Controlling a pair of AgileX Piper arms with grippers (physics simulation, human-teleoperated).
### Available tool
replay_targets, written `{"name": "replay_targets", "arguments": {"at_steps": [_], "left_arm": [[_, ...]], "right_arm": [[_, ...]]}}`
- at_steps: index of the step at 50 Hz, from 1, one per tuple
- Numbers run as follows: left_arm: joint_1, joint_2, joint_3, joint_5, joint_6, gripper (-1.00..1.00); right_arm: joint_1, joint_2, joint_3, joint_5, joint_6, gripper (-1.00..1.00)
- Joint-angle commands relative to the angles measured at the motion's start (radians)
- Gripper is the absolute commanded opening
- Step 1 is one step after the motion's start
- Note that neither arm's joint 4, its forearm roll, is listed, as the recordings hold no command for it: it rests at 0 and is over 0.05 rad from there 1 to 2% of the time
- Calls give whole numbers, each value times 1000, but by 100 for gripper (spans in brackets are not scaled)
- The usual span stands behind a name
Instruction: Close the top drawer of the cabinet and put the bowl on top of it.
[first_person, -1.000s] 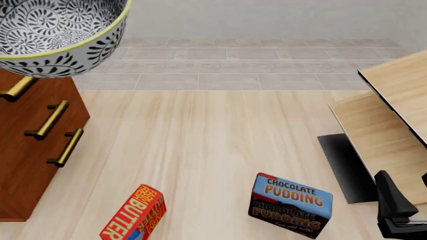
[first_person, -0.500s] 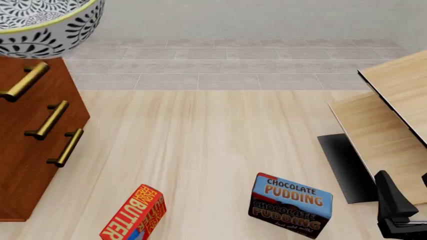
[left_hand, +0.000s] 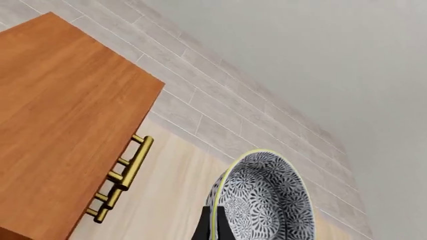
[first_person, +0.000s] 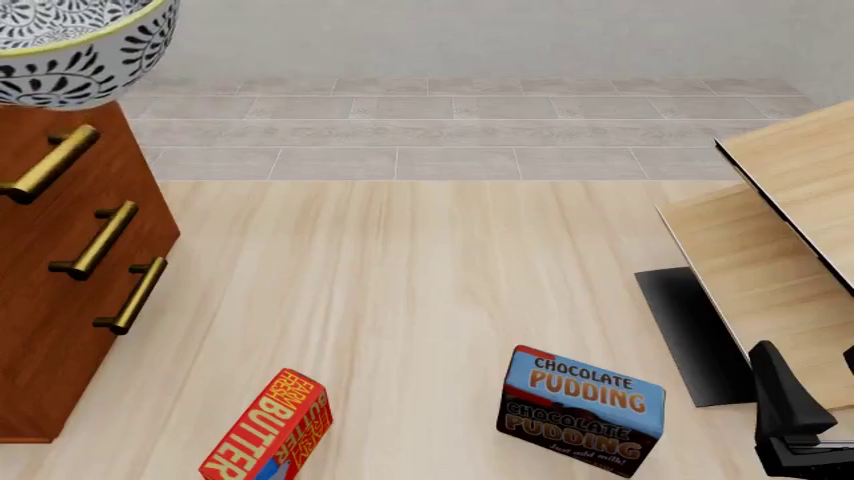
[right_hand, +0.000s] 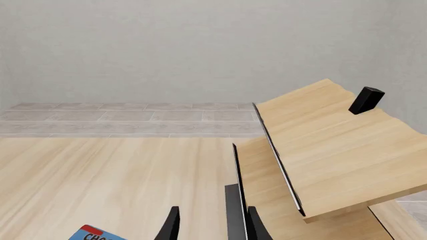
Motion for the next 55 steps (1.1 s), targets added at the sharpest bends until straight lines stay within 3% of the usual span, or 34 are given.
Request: {"name": "replay_targets", "arguments": {"at_steps": [1,24,34,50,53,55], "left_arm": [[70,7,27,-43,-10,-100],[171,25,20,-70,-38,-100],[220,23,77,-121,-48,-100],[296,30,146,-198,-120,-100],[305,57,79,-157,-129,-100],[316,36,148,-205,-134,-100]], "right_arm": [[0,-2,0,2,0,100],[0,-2,0,2,0,100],[0,-2,0,2,0,100],[0,-2,0,2,0,100],[0,-2,0,2,0,100],[0,-2,0,2,0,100]]}}
